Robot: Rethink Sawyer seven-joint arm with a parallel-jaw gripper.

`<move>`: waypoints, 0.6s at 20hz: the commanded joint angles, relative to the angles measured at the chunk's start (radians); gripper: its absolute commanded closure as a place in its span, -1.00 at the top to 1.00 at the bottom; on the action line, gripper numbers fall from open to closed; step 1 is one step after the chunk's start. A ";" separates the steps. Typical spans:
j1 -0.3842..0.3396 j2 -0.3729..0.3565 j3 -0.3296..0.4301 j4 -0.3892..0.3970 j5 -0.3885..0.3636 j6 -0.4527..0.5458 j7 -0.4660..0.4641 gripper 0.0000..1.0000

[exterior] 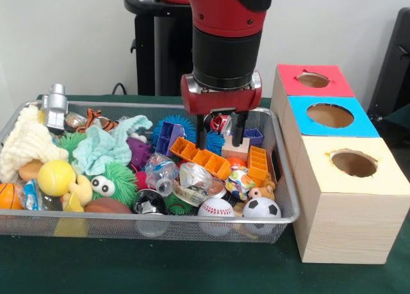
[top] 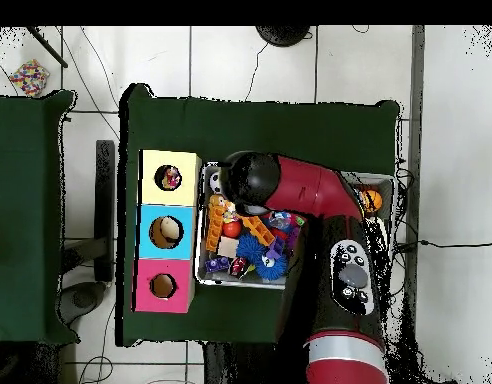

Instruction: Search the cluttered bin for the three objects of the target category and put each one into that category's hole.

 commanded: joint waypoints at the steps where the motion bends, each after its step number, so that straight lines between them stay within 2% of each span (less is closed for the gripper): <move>1: 0.003 0.065 -0.007 -0.021 -0.036 0.063 0.171 1.00; 12: -0.018 0.061 0.016 0.002 -0.013 0.052 0.149 1.00</move>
